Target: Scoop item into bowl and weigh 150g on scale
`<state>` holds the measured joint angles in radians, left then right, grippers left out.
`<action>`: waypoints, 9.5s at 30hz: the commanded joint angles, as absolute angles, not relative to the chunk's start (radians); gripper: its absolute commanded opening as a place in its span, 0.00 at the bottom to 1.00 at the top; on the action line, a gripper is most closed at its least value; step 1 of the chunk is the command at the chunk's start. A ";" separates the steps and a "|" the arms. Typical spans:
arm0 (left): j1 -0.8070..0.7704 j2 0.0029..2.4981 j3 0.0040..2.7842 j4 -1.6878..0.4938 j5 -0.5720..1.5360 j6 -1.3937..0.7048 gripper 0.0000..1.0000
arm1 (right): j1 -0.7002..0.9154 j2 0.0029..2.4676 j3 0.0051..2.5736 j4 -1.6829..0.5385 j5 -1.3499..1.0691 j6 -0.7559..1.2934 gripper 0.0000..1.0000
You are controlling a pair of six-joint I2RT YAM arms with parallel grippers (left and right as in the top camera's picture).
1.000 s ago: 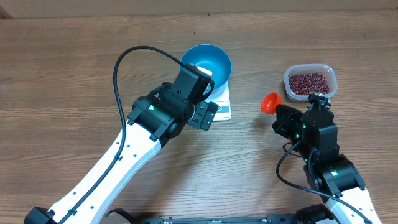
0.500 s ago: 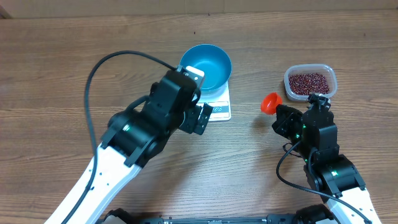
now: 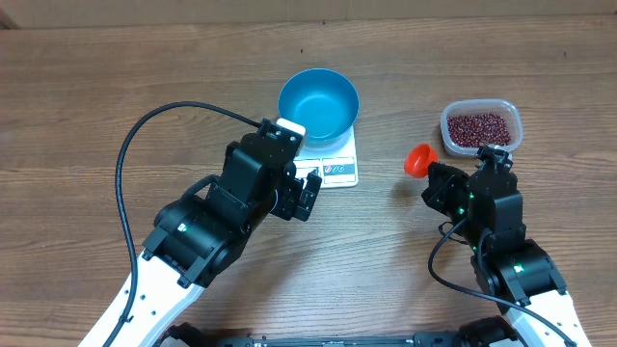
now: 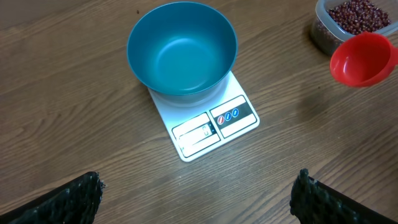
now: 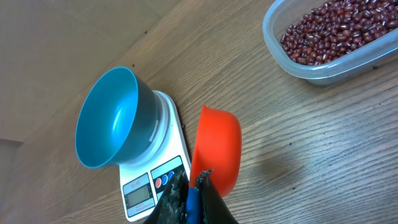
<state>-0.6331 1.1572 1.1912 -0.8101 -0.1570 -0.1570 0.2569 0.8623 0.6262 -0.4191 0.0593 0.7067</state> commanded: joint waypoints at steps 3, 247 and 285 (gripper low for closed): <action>-0.628 1.139 1.188 -0.804 -0.163 -0.164 1.00 | 0.261 0.860 0.650 -0.414 0.070 0.706 0.04; -0.628 1.139 1.188 -0.807 -0.163 -0.164 1.00 | -0.584 2.090 1.491 -1.012 -0.925 -0.395 0.04; -0.628 1.139 1.188 -0.807 -0.163 -0.164 1.00 | -0.664 2.090 1.491 -1.026 -1.183 -0.395 0.04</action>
<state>-0.6331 1.1564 1.1889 -0.8074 -0.1570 -0.1570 -0.6540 2.0853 1.5013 -1.0237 -1.1271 -0.3862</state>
